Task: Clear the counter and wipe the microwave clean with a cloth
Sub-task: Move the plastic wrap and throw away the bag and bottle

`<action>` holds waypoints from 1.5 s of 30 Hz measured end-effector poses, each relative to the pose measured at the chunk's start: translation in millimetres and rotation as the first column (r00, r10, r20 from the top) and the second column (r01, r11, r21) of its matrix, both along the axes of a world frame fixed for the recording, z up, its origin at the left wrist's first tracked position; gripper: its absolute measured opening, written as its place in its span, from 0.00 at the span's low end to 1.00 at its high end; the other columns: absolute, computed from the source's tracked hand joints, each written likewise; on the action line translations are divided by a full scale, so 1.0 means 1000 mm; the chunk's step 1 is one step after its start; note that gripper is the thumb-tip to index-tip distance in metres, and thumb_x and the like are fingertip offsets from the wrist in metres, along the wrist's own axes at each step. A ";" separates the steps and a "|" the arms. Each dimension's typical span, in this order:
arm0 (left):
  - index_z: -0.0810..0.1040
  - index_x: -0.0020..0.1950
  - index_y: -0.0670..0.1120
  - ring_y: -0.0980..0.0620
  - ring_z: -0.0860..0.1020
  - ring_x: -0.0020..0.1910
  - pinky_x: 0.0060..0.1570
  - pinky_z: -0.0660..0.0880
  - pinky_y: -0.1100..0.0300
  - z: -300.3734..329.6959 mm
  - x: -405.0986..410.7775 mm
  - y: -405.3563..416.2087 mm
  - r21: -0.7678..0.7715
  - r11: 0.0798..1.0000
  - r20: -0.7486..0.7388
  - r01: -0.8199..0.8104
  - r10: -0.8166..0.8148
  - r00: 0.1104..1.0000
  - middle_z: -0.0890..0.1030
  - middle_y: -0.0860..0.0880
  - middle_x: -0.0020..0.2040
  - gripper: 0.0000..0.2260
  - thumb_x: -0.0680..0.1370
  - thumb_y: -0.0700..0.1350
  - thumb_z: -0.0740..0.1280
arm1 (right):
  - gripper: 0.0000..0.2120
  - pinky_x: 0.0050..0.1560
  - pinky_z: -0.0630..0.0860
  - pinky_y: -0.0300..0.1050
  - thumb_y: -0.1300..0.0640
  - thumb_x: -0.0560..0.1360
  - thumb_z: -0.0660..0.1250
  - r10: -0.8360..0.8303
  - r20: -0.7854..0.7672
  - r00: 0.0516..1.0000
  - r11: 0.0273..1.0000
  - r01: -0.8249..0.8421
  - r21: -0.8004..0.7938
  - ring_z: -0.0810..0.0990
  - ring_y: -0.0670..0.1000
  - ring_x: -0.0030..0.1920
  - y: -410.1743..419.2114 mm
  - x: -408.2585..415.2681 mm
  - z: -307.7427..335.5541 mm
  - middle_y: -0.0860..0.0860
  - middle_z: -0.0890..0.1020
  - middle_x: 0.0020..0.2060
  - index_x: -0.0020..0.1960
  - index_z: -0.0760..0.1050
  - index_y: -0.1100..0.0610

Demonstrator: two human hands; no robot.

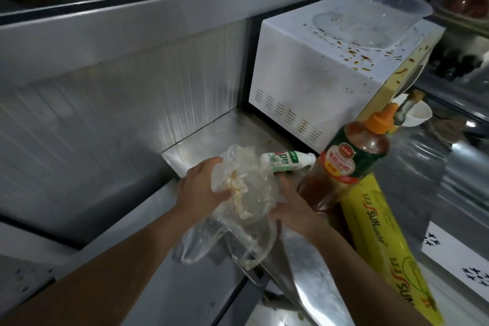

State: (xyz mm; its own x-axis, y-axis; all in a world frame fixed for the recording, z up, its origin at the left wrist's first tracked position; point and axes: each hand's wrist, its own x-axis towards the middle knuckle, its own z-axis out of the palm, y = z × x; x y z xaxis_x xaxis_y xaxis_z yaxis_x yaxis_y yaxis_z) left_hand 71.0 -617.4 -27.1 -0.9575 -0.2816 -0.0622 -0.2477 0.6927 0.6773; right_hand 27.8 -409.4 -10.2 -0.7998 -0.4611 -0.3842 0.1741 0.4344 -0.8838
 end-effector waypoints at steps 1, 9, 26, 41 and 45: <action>0.66 0.69 0.55 0.50 0.66 0.67 0.65 0.65 0.51 -0.003 -0.002 0.001 0.024 1.000 -0.016 0.006 -0.006 1.000 0.70 0.55 0.68 0.30 0.70 0.52 0.73 | 0.36 0.48 0.77 0.37 0.71 0.66 0.68 -0.001 0.040 0.999 0.999 0.003 -0.041 0.77 0.44 0.55 -0.001 0.000 -0.002 0.44 0.76 0.55 0.68 0.64 0.48; 0.64 0.72 0.53 0.52 0.65 0.70 0.68 0.64 0.51 -0.023 0.001 0.009 0.107 0.984 0.034 0.142 -0.146 0.989 0.68 0.54 0.71 0.32 0.71 0.48 0.73 | 0.29 0.55 0.77 0.43 0.67 0.74 0.63 0.009 0.163 0.987 0.976 0.026 -0.216 0.78 0.47 0.57 -0.020 -0.007 -0.007 0.51 0.76 0.62 0.71 0.63 0.49; 0.47 0.75 0.58 0.52 0.50 0.74 0.72 0.46 0.43 -0.039 -0.001 0.021 0.018 0.996 0.231 0.086 -0.088 0.969 0.56 0.56 0.75 0.53 0.59 0.65 0.74 | 0.18 0.72 0.62 0.51 0.55 0.82 0.50 0.105 0.163 0.981 0.977 -0.071 -0.203 0.66 0.47 0.71 -0.032 -0.001 -0.025 0.48 0.69 0.70 0.70 0.66 0.46; 0.74 0.62 0.51 0.50 0.61 0.70 0.65 0.58 0.48 -0.061 -0.007 0.045 -0.166 0.984 0.008 -0.058 0.060 0.998 0.70 0.56 0.68 0.23 0.68 0.50 0.74 | 0.15 0.46 0.74 0.28 0.65 0.81 0.52 0.006 0.123 0.992 0.968 0.026 -0.251 0.79 0.39 0.50 -0.014 -0.006 -0.028 0.47 0.79 0.53 0.57 0.73 0.52; 0.77 0.60 0.48 0.50 0.72 0.62 0.60 0.70 0.52 -0.050 -0.008 0.033 -0.166 0.986 0.012 -0.022 0.024 1.000 0.79 0.52 0.58 0.19 0.69 0.42 0.74 | 0.14 0.59 0.70 0.34 0.68 0.79 0.55 -0.079 -0.054 0.995 0.981 0.068 -0.179 0.76 0.46 0.57 -0.014 -0.013 -0.021 0.51 0.78 0.55 0.55 0.73 0.53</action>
State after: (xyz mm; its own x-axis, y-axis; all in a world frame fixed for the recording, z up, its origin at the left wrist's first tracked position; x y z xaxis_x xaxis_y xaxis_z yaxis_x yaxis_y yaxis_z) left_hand 63.4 -584.1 -77.0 -0.9501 -0.3109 -0.0266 -0.2737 0.7892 0.5498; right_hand 14.4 -423.0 -30.8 -0.8535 -0.4565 -0.2512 0.1433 0.2579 -0.9555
